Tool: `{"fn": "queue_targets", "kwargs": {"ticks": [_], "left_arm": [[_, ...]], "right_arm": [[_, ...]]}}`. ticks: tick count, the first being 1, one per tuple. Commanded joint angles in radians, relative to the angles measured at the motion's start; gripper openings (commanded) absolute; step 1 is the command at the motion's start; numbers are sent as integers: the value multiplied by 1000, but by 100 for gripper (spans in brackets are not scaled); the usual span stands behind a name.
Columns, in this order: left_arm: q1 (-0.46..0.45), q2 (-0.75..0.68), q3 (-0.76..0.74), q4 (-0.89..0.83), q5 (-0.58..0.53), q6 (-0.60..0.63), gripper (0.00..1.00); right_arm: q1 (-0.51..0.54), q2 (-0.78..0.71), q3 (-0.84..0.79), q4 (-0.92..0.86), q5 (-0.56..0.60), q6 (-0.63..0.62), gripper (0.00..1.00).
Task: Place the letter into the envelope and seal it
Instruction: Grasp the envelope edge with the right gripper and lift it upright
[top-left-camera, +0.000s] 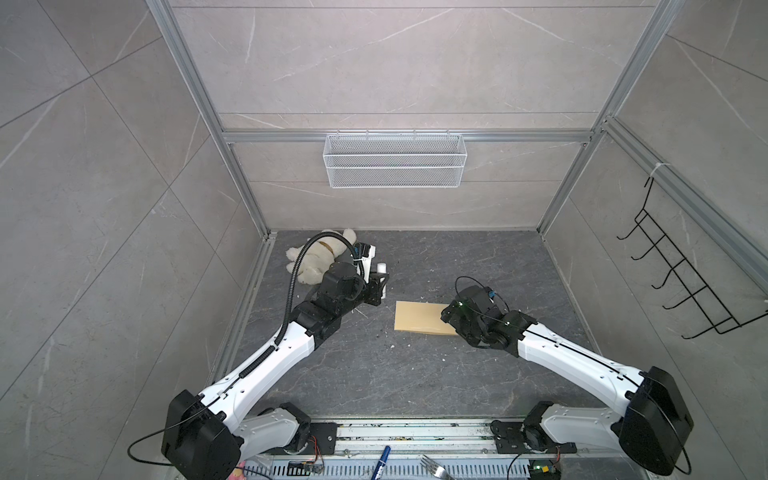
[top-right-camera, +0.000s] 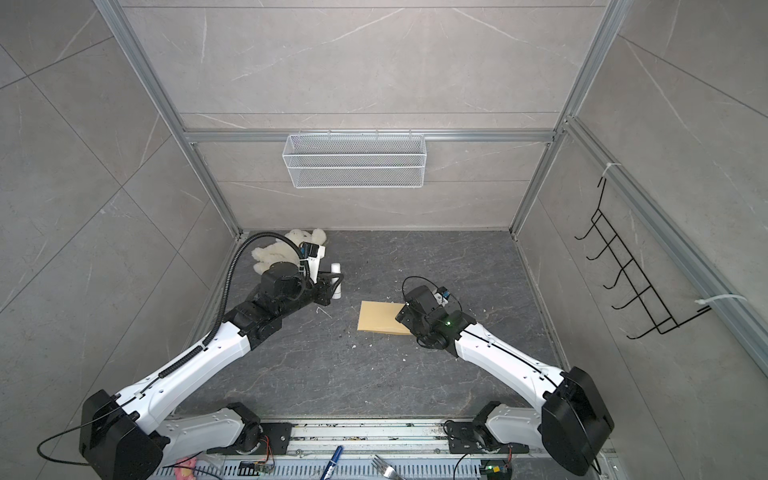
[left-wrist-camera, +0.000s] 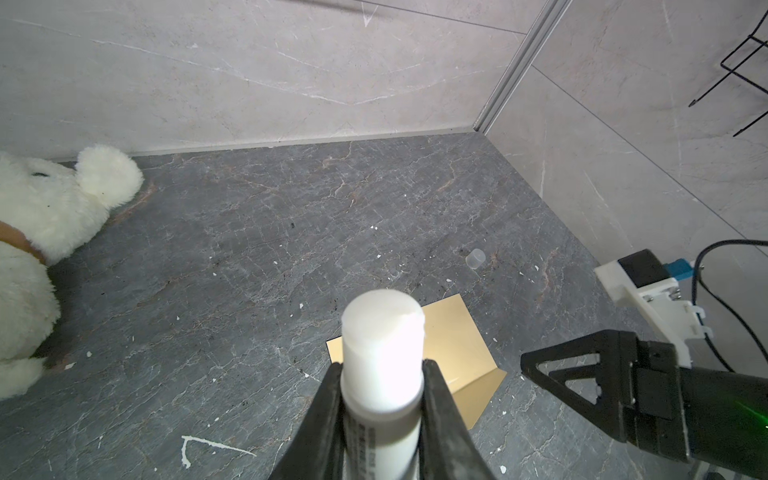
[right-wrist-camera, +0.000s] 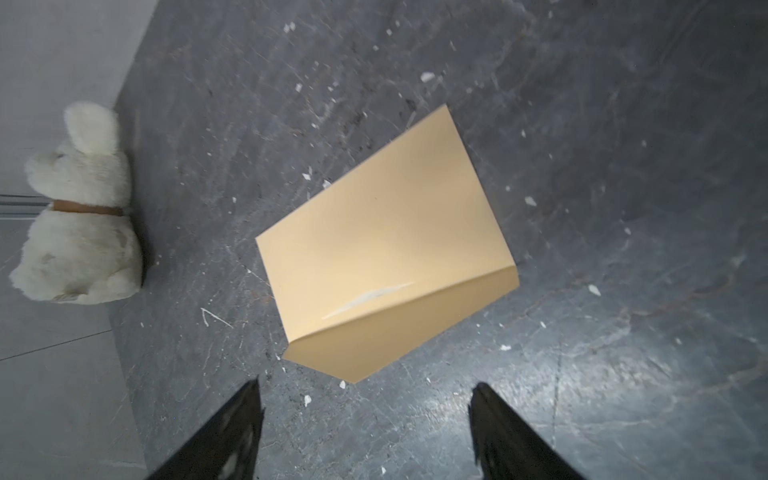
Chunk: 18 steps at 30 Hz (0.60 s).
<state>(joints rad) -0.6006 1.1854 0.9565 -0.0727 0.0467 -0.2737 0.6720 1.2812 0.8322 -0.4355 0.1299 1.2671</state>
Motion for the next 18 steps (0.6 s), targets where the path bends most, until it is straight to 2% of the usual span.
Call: {"fn": "queue_targets", "kwargs": {"ticks": [1,5,18], "left_arm": [[-1,7,0,68,10,24,0],[-1,13,1,70,11,24,0],[0,23,-3,73,12,33,0]], "right_arm": [[6,36,-68,60,-84,168,75],[23,83,-106,145,-110,236,71],[37,184,-82,200,-83,257,55]]}}
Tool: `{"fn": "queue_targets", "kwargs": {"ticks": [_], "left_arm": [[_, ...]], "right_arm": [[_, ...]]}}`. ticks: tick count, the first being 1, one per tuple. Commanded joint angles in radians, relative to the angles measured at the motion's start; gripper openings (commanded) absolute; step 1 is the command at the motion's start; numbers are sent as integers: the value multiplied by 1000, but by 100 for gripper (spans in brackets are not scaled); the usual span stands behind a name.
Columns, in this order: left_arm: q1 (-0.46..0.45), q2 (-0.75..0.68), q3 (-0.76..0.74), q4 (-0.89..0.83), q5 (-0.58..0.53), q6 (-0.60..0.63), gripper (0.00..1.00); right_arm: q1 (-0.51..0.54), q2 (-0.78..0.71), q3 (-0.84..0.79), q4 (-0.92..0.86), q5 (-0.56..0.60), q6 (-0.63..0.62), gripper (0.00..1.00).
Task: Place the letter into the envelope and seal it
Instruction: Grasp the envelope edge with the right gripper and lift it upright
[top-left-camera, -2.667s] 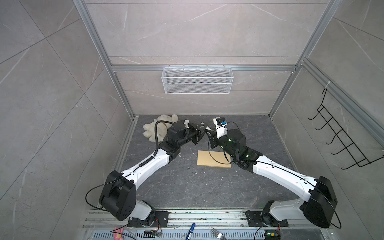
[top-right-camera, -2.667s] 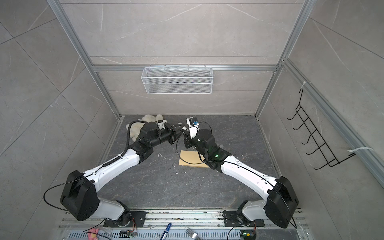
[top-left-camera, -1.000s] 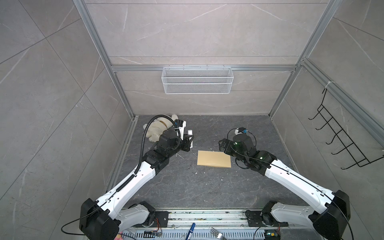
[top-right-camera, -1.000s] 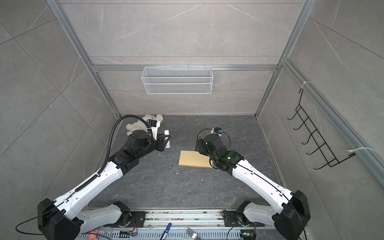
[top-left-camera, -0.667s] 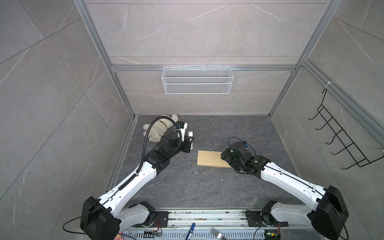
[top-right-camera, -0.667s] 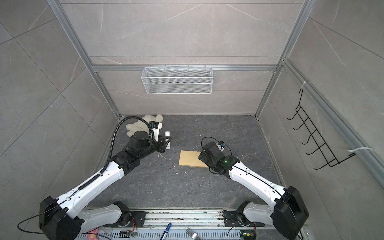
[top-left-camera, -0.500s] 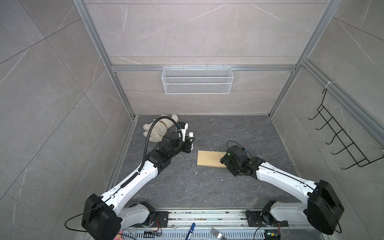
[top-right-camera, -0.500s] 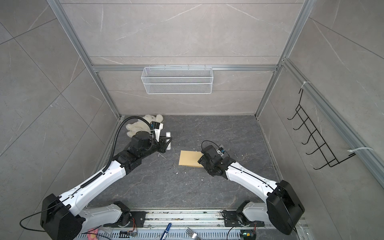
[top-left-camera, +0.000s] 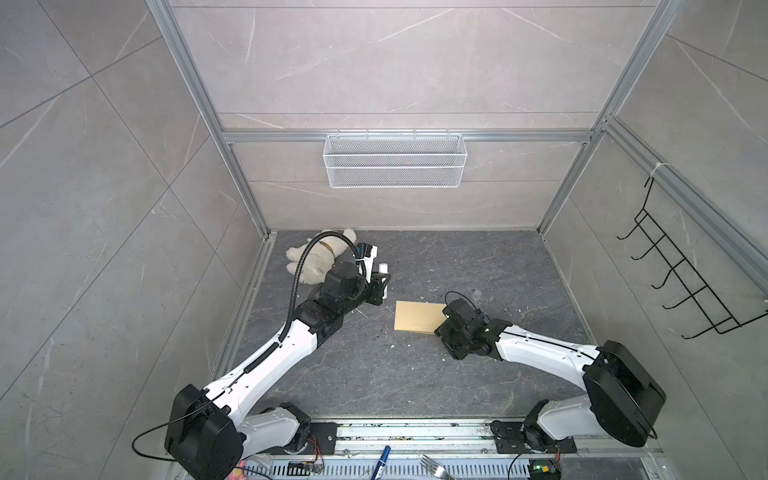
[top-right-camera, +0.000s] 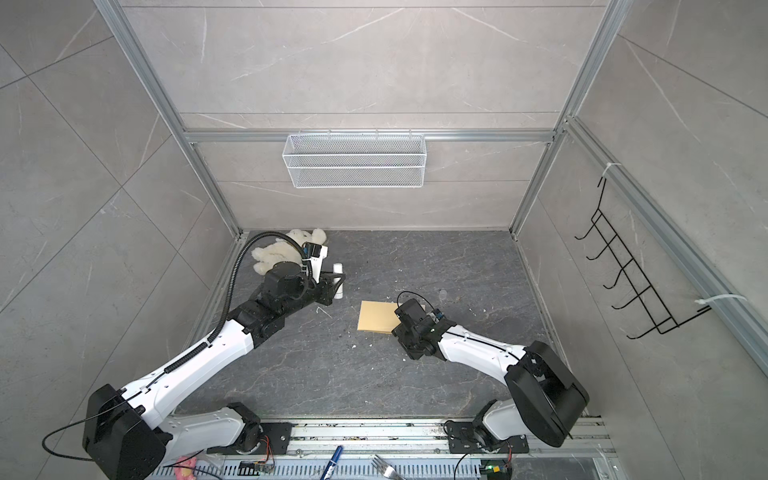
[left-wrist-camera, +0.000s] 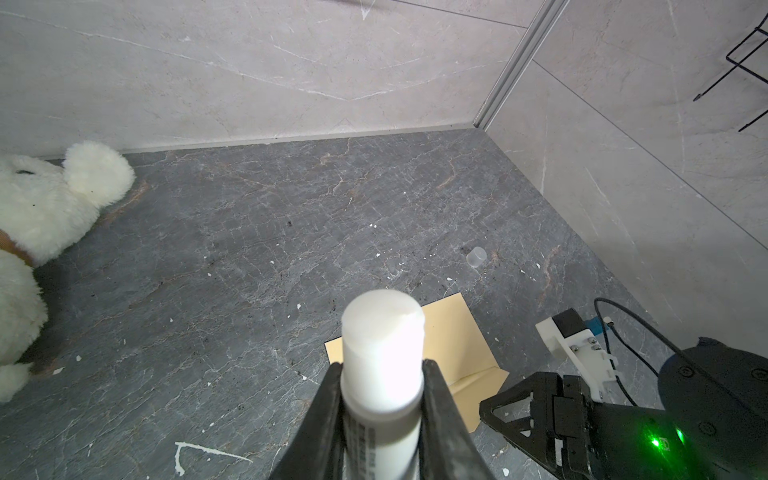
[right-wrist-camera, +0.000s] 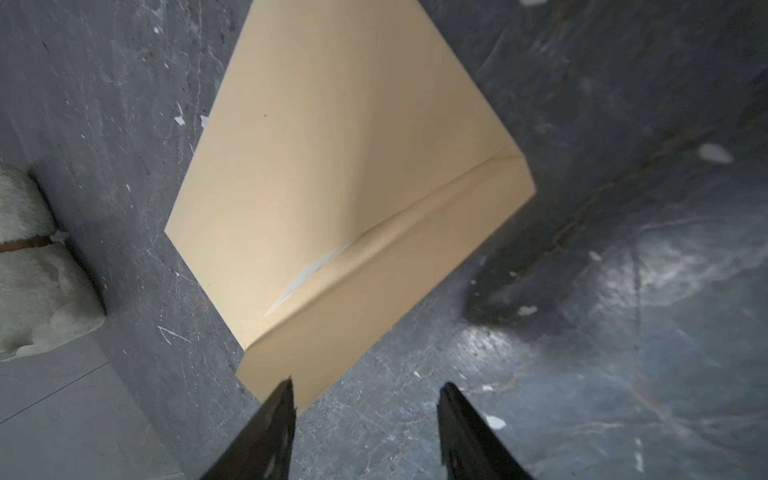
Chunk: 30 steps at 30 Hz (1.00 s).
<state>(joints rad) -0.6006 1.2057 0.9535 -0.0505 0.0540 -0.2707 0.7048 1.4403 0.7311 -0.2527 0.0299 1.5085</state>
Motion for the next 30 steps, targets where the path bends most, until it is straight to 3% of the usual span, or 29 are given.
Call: {"fn": "queue_targets", "kwargs": {"ticks": [1,10,18,25,30], "left_arm": [[-1,2,-2,51,4,31,0],[-1,-9,-16,51,-1,29,0],[0,-5,-16,56,3,33,0],[0,15,-7,56,11,38,0],[0,10,-11,39,9,45,0]], "right_arm": [[4,31,21,26,18,14,55],[2,102,45,67,14,1,44],[-32,131,80,40,16,-79,20],[-57,139,141,-23,-23,-232,1],[-117,132,222,-121,-127,-473,0]]}}
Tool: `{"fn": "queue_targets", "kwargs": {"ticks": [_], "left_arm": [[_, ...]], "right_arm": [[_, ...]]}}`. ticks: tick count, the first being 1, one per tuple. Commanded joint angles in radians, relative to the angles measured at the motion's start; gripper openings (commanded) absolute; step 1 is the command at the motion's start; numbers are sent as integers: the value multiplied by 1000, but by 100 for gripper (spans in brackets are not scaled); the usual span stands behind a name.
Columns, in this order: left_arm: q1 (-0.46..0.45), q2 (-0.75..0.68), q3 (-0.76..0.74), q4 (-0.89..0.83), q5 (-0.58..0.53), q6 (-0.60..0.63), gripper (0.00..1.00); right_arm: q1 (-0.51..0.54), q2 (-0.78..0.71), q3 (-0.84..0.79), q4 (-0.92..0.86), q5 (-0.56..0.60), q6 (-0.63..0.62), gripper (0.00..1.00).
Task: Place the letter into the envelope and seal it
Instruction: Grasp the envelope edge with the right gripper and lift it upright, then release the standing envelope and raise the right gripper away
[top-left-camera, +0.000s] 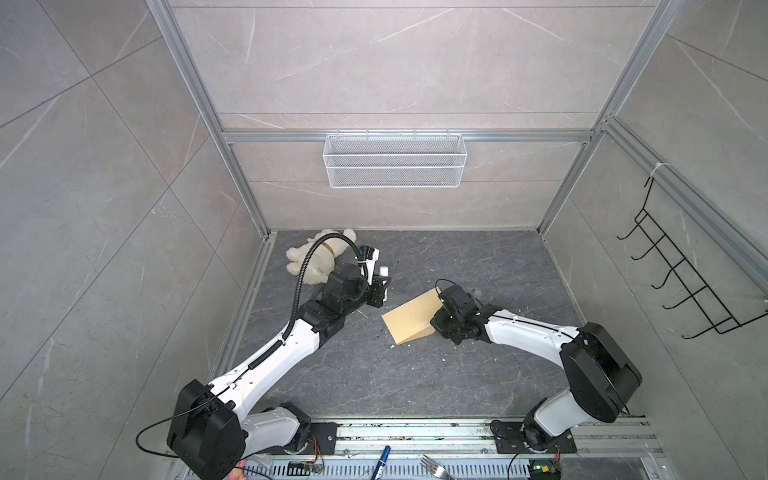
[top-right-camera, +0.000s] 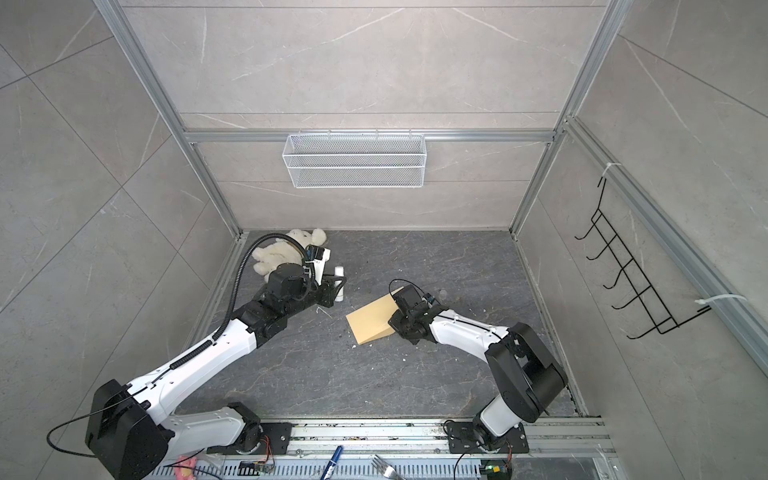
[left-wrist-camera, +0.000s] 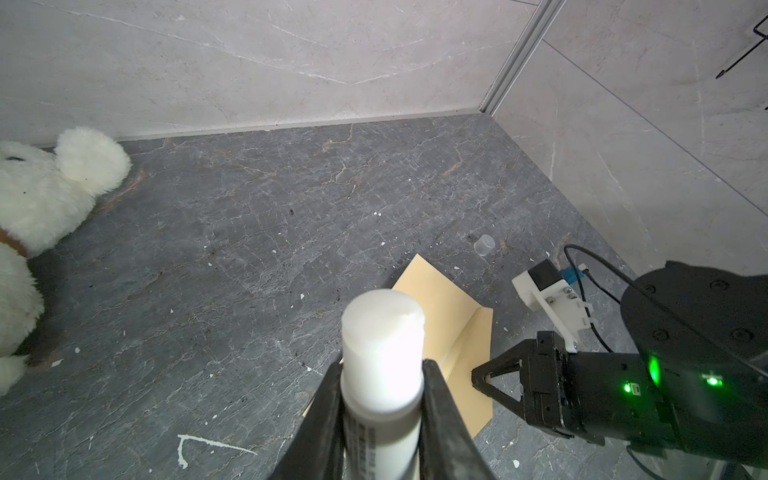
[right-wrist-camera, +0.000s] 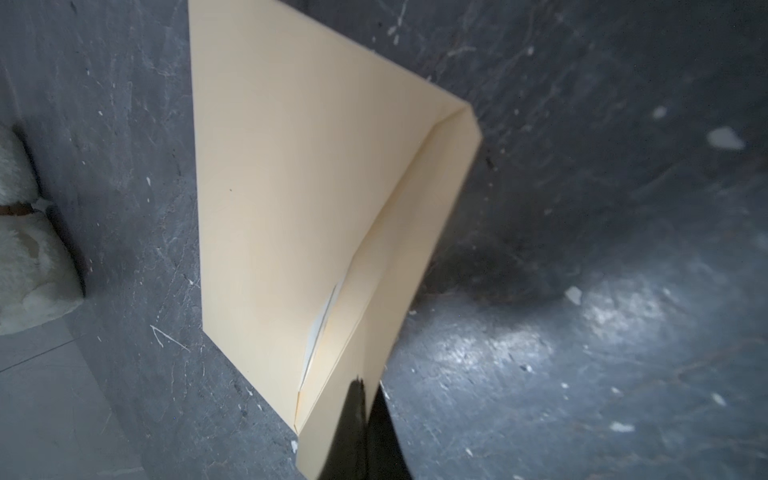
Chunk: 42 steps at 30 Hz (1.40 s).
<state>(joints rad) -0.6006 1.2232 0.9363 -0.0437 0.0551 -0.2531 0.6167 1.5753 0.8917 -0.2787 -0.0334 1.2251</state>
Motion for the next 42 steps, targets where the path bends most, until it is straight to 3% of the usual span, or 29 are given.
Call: {"fn": "queue_targets", "kwargs": {"ticks": [1,8,13,17,22,27,32,37,42], "left_arm": [[0,-10,3,29,8,29,0],[-1,-14,-28,26,19,29,0],[-2,-24,-51,25,26,17,0],[-2,-32,-79,15,22,-4,0],[-17,-36,-125,11,4,-80,0],[-52,-24,-186,79,-55,-150,0],[-68,12,-221,153,-82,-181,0],[-72,51,-256,246,-79,-178,0],[-74,113,-281,339,-71,-179,0]], "right_arm": [[-42,1,96,-134,-90,-272,0],[-82,114,380,-473,-253,-779,0],[-94,206,524,-615,-302,-987,0],[-101,286,607,-684,-270,-1076,0],[-111,378,664,-686,-254,-1074,0],[-112,388,677,-606,-274,-1056,24],[-119,277,621,-496,-239,-1000,42],[-151,100,443,-357,-190,-907,35],[-193,-39,229,-200,-153,-773,14]]}}
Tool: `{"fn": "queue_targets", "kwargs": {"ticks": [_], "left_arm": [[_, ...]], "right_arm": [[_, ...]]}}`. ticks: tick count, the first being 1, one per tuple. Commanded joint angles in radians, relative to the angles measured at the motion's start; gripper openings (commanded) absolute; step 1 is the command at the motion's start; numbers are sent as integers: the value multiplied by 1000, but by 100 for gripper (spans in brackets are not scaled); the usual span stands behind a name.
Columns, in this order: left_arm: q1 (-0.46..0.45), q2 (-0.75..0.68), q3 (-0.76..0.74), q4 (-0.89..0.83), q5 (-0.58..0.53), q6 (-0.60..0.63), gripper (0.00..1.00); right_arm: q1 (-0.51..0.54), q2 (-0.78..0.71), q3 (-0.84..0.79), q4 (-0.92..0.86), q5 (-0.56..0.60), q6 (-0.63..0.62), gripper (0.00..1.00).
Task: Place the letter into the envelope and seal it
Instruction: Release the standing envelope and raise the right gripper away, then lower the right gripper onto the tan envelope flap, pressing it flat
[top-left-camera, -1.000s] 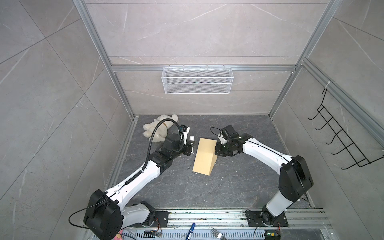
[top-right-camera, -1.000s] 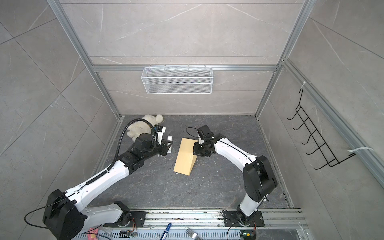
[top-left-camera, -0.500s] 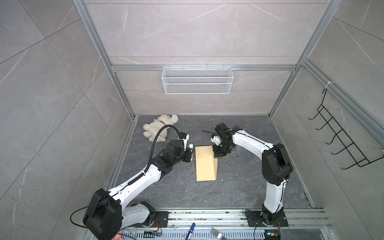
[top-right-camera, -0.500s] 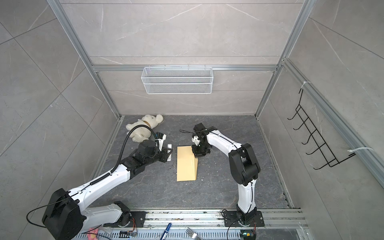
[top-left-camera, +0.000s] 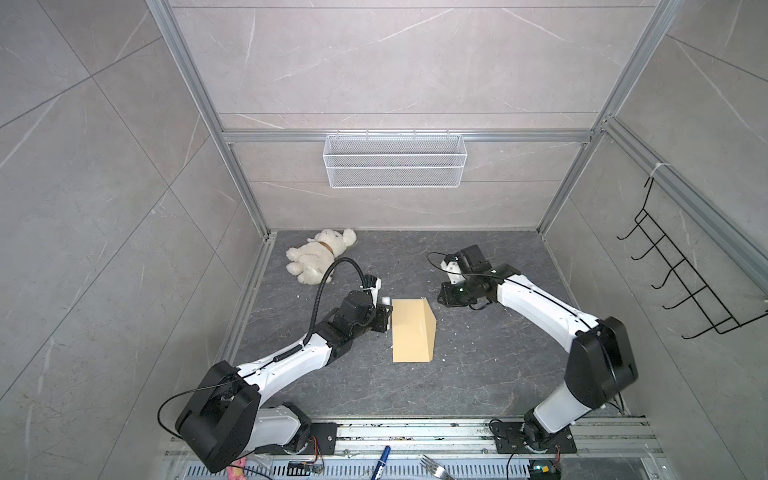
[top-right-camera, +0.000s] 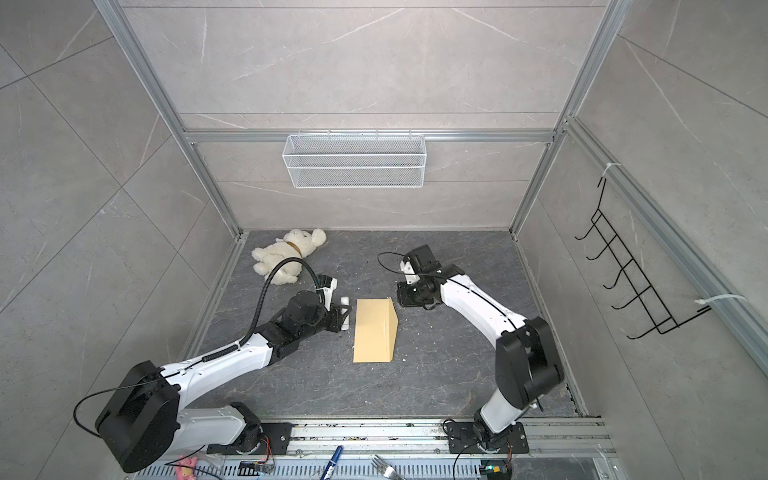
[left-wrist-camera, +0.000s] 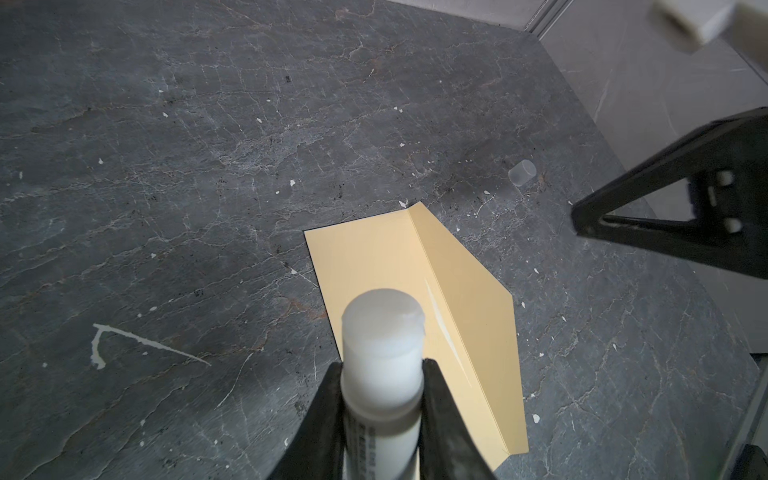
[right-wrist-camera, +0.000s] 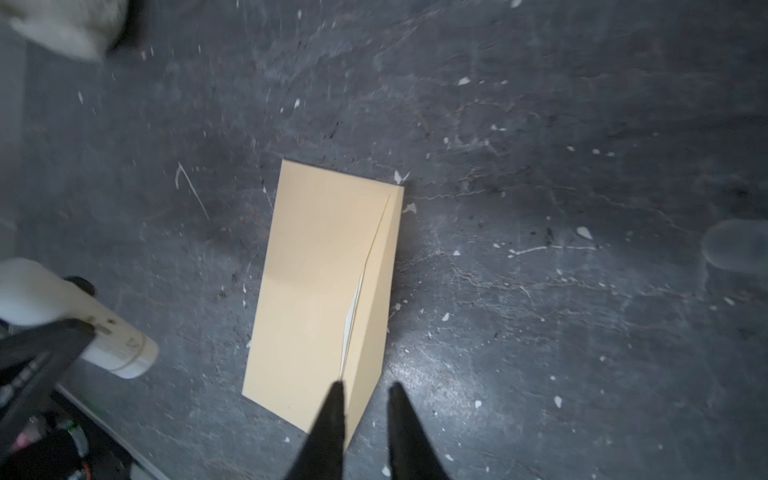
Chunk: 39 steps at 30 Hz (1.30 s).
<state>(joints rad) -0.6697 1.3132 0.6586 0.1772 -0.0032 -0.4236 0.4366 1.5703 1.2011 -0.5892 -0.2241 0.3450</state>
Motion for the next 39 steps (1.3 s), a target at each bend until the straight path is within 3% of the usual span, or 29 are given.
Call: {"fn": "queue_targets", "kwargs": {"ticks": [1,7,27,39], "left_arm": [[-7,36,-6,131,-11,-11,0],[-9,105,-19,187,-7,-32,0],[-19,281,-14,258,-1,-80,0],[-21,333,-15,283,-7,-91,0]], "right_arm": [[-18,-48,-116,135,39,132,11],[-26,-43,-257,282,-9,251,0],[-15,111,-333,509,-197,370,0],[59,170,-296,579,-222,420,0]]}}
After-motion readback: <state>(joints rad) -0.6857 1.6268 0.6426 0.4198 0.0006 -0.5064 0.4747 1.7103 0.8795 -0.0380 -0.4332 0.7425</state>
